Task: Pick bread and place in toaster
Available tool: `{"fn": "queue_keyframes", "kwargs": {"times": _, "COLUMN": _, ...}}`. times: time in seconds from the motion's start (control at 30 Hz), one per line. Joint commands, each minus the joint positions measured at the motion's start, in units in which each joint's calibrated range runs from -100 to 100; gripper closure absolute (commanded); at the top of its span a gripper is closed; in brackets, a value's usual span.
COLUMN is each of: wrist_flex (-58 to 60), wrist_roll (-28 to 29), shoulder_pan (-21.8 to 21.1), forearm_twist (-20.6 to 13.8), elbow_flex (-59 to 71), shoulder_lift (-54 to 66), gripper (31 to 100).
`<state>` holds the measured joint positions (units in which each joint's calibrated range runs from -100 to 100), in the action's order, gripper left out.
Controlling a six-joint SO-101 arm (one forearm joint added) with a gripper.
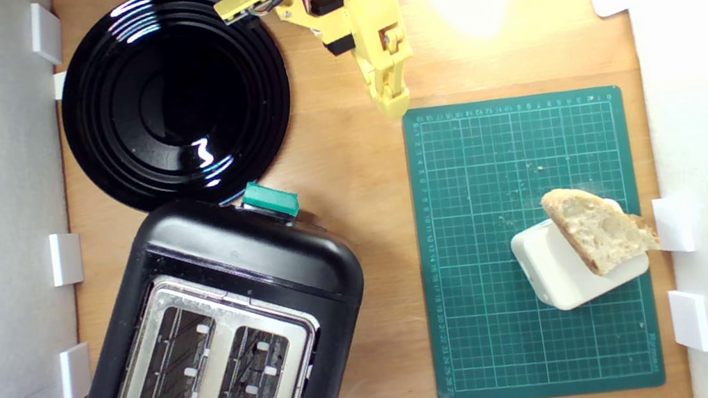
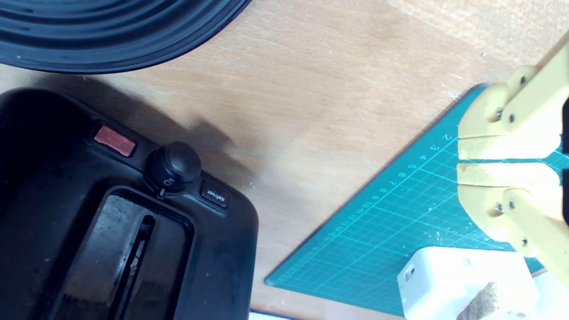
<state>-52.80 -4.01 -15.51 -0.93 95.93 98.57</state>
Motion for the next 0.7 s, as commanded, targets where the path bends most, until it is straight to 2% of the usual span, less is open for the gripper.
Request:
{"fn": "queue_keyframes", "kwargs": {"times": 0.0, "wrist_flex": 0.2, "wrist_roll": -0.4, "shoulder_pan": -0.4, "forearm_twist": -0.4, "elbow_flex": -0.4, "shoulder_lift": -0.1, "gripper": 99.4}}
{"fn": "queue_keyframes", "kwargs": {"times": 0.23, "wrist_flex": 0.6, "wrist_roll": -0.8, "shoulder_pan": 0.0, "forearm_twist": -0.9, "elbow_flex": -1.2, "shoulder_lift": -2.2, "gripper": 99.0}}
{"fn": "queue_keyframes", "kwargs": {"times": 0.3, "wrist_flex": 0.7, "wrist_roll": -2.3, "shoulder_pan": -0.3, "forearm_twist": -2.2, "elbow_flex": -1.3, "shoulder_lift": -4.4, "gripper": 98.9}}
{"fn": "queue_keyframes", "kwargs": {"times": 0.43, "wrist_flex": 1.7, "wrist_roll": -3.8, "shoulder_pan": -0.6, "forearm_twist": -1.8, "elbow_flex": -1.6, "shoulder_lift": -8.1, "gripper": 98.8}}
{"fn": "queue_keyframes", "kwargs": {"times": 0.57, "wrist_flex": 11.8, "wrist_roll": -3.7, "shoulder_pan": -0.6, "forearm_twist": -1.5, "elbow_flex": -1.3, "shoulder_lift": -12.5, "gripper": 98.8}}
{"fn": "queue_keyframes", "kwargs": {"times": 0.67, "wrist_flex": 18.8, "wrist_roll": -4.0, "shoulder_pan": -0.6, "forearm_twist": 0.8, "elbow_flex": -1.3, "shoulder_lift": -16.8, "gripper": 98.8}}
